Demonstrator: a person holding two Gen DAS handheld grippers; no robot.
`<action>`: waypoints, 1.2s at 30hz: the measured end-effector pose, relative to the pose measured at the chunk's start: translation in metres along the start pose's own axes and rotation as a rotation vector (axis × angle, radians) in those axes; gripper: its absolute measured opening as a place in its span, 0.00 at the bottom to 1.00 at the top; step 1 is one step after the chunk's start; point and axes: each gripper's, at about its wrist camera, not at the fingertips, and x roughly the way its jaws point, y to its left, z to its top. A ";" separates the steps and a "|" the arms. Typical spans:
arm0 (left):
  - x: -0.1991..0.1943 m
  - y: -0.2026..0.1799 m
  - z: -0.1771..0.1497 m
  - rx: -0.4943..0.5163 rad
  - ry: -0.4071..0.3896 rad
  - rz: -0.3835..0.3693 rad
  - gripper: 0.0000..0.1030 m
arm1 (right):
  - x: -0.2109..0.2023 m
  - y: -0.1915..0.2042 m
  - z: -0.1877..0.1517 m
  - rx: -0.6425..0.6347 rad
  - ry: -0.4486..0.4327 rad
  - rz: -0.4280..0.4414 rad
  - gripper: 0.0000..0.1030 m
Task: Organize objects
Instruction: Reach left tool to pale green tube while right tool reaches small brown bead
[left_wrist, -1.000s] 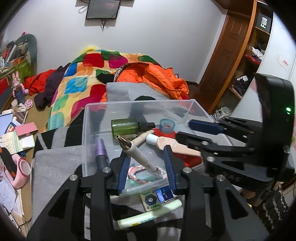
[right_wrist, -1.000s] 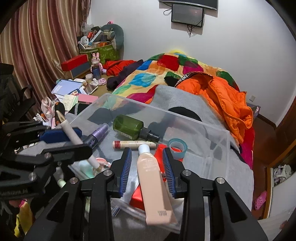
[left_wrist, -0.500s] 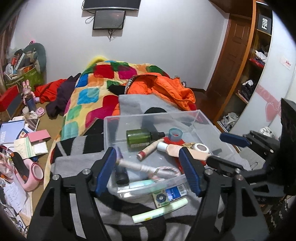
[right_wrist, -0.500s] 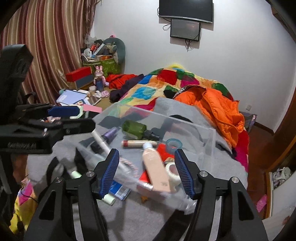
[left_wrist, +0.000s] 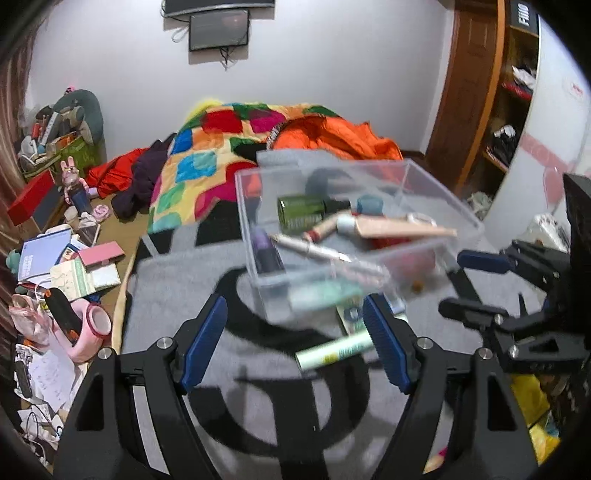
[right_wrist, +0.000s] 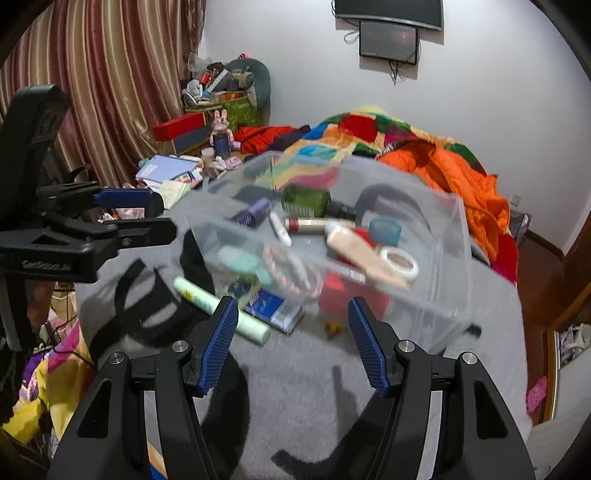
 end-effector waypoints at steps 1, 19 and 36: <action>0.003 -0.001 -0.004 0.007 0.011 -0.005 0.75 | 0.002 -0.002 -0.003 0.006 0.009 -0.003 0.56; 0.063 -0.026 -0.032 0.074 0.159 -0.185 0.60 | 0.053 -0.031 -0.015 0.183 0.109 -0.083 0.22; 0.044 -0.054 -0.038 0.199 0.184 -0.242 0.31 | 0.033 -0.026 -0.024 0.172 0.093 -0.063 0.07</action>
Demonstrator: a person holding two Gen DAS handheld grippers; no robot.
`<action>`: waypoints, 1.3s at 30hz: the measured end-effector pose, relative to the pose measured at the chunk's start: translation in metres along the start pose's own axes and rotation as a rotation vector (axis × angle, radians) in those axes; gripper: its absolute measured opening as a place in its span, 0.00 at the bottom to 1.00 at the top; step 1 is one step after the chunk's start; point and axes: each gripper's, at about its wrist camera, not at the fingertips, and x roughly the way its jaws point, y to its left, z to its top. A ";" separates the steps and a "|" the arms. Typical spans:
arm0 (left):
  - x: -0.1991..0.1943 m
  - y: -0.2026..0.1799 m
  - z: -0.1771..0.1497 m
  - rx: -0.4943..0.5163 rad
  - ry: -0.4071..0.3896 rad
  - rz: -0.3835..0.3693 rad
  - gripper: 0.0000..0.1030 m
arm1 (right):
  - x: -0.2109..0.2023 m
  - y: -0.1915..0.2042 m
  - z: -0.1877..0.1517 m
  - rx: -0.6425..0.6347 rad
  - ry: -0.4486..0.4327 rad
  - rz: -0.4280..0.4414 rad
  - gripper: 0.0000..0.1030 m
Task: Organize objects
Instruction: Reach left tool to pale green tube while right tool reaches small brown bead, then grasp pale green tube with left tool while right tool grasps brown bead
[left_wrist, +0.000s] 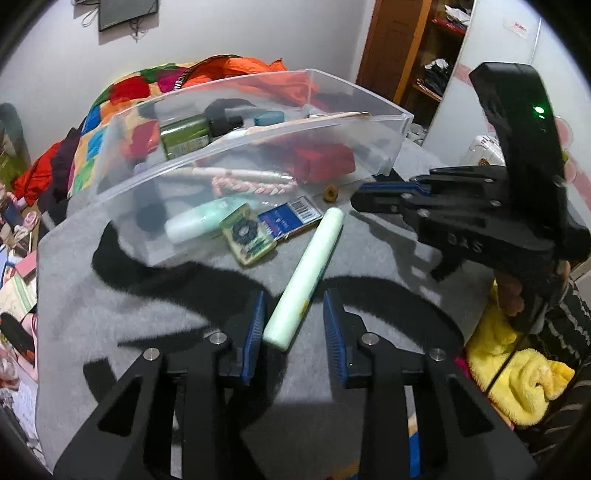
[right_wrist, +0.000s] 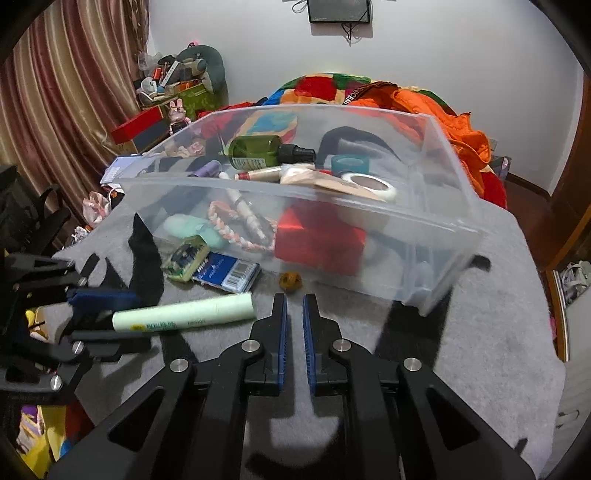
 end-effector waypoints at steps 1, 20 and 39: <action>0.003 -0.002 0.003 0.014 0.002 0.002 0.31 | 0.000 -0.001 0.000 0.002 0.009 -0.003 0.07; -0.006 -0.002 -0.021 0.031 -0.015 0.009 0.16 | 0.022 0.006 0.014 0.027 0.044 -0.023 0.28; 0.010 -0.006 -0.003 0.000 -0.054 0.021 0.14 | 0.020 0.018 0.011 -0.050 0.002 -0.047 0.11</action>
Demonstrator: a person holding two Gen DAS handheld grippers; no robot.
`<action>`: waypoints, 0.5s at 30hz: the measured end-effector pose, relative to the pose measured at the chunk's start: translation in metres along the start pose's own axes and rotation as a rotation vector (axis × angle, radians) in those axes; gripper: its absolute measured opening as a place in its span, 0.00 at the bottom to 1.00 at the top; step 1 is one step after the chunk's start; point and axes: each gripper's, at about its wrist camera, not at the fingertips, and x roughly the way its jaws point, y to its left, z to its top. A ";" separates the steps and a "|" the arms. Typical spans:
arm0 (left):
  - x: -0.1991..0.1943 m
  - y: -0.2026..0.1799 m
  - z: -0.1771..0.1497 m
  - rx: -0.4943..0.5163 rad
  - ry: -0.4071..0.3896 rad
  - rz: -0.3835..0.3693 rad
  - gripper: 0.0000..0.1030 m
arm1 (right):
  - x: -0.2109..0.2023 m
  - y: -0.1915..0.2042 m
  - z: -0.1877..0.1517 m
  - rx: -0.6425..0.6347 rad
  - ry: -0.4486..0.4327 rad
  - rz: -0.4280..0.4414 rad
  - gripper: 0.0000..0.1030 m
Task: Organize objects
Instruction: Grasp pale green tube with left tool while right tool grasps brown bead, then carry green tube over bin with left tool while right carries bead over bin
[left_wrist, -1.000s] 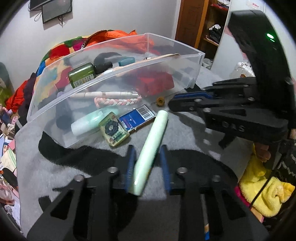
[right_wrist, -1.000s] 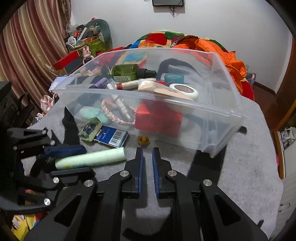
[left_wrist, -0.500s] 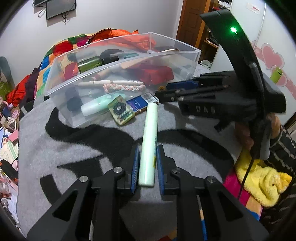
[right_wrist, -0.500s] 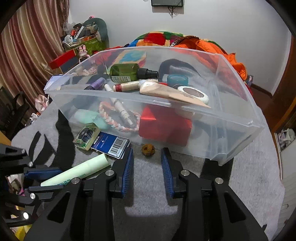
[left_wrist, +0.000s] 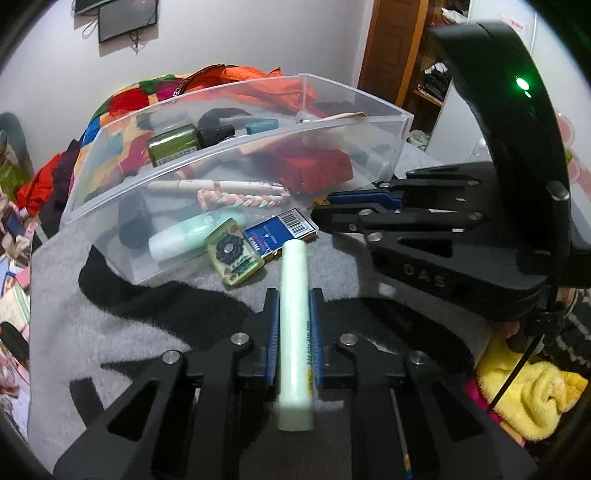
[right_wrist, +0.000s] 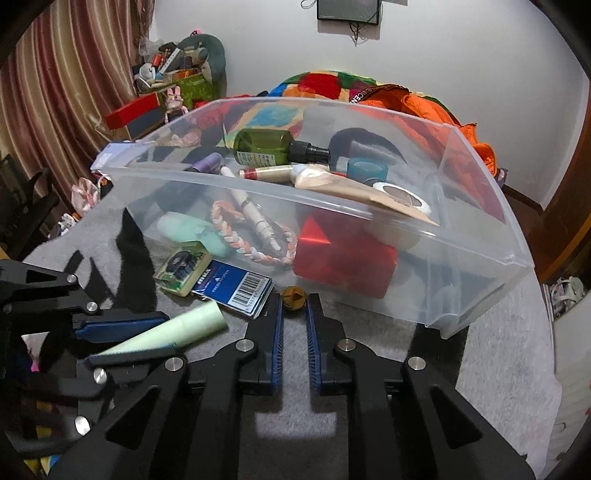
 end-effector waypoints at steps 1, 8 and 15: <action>-0.001 0.000 -0.001 -0.003 -0.002 0.003 0.14 | -0.003 -0.001 -0.001 0.006 -0.007 0.011 0.11; -0.019 -0.002 -0.003 -0.029 -0.042 0.011 0.14 | -0.033 -0.003 -0.006 0.031 -0.069 0.036 0.11; -0.047 -0.008 0.009 -0.031 -0.127 0.015 0.14 | -0.064 -0.009 0.000 0.049 -0.144 0.032 0.11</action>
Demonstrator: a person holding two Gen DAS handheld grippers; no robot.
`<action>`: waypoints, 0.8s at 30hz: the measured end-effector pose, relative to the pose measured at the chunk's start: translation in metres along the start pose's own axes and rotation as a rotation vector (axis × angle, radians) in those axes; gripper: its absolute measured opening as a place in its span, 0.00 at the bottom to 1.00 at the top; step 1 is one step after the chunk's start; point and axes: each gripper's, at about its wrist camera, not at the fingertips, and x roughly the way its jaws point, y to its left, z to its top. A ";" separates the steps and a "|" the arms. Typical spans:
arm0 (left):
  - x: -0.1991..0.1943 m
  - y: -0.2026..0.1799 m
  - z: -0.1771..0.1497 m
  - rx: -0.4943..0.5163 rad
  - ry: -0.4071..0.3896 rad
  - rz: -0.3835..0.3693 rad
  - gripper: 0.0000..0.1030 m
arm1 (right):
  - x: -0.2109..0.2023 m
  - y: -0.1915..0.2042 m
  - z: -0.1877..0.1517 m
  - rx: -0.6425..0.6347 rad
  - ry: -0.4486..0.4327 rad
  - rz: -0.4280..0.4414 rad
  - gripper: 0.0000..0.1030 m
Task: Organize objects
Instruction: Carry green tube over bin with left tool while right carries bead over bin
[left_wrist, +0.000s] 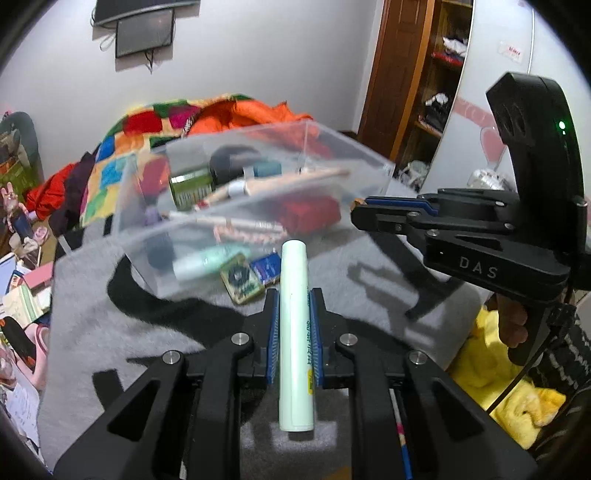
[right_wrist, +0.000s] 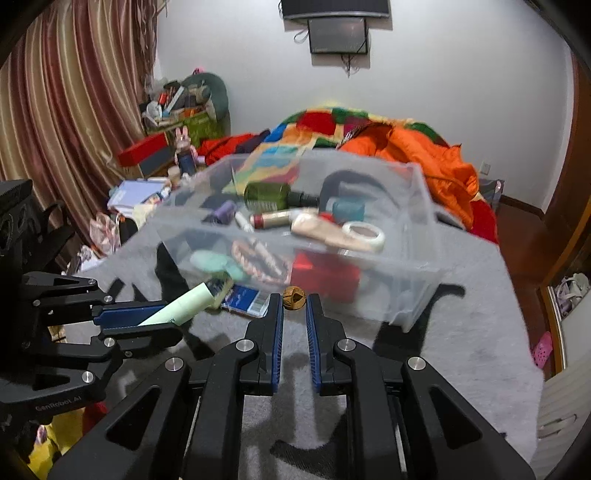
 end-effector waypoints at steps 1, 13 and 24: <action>-0.004 -0.001 0.003 0.000 -0.011 0.005 0.14 | -0.004 0.000 0.002 0.000 -0.012 0.002 0.11; -0.025 0.011 0.033 -0.050 -0.104 0.033 0.14 | -0.031 -0.002 0.023 0.007 -0.106 -0.001 0.11; -0.010 0.034 0.060 -0.100 -0.123 0.068 0.14 | -0.015 -0.012 0.044 0.017 -0.108 -0.019 0.11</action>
